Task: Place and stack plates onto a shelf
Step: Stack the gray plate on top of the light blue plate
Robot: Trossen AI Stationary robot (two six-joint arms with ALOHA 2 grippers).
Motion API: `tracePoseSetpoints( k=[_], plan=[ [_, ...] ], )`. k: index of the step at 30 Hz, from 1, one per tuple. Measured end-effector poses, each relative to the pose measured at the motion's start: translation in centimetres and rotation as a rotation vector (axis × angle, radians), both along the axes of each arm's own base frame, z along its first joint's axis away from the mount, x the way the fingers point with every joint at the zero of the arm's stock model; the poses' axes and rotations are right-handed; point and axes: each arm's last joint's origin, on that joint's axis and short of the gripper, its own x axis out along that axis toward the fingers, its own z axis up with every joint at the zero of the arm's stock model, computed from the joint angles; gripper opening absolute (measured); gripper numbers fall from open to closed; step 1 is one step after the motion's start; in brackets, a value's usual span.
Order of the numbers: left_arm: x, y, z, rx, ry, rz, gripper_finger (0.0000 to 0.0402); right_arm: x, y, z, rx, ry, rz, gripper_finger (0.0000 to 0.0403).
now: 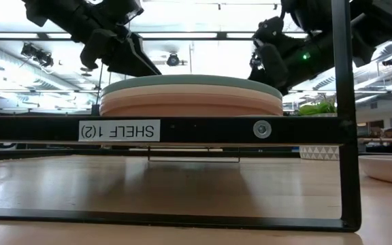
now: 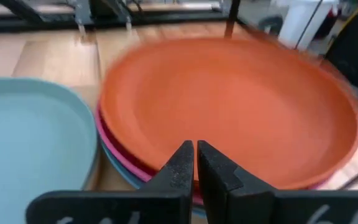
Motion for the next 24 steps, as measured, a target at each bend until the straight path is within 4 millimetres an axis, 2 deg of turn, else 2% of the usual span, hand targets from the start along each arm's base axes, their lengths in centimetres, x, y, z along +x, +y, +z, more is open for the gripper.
tracePoseSetpoints(
  k=[10, 18, 24],
  plan=[
    [-0.2, 0.0, -0.3, -0.008, 0.036, 0.007, 0.0148, -0.9, -0.2, 1.2, -0.062, 0.006, -0.075, 0.0020],
    [-0.2, 0.0, -0.3, -0.023, 0.033, 0.013, 0.0148, -1.3, -0.7, -0.6, -0.012, 0.044, -0.064, 0.0017],
    [-0.2, 0.0, -0.4, -0.023, 0.036, 0.013, 0.0148, -1.5, 0.0, 1.2, -0.060, -0.022, -0.017, 0.0012]
  ],
)
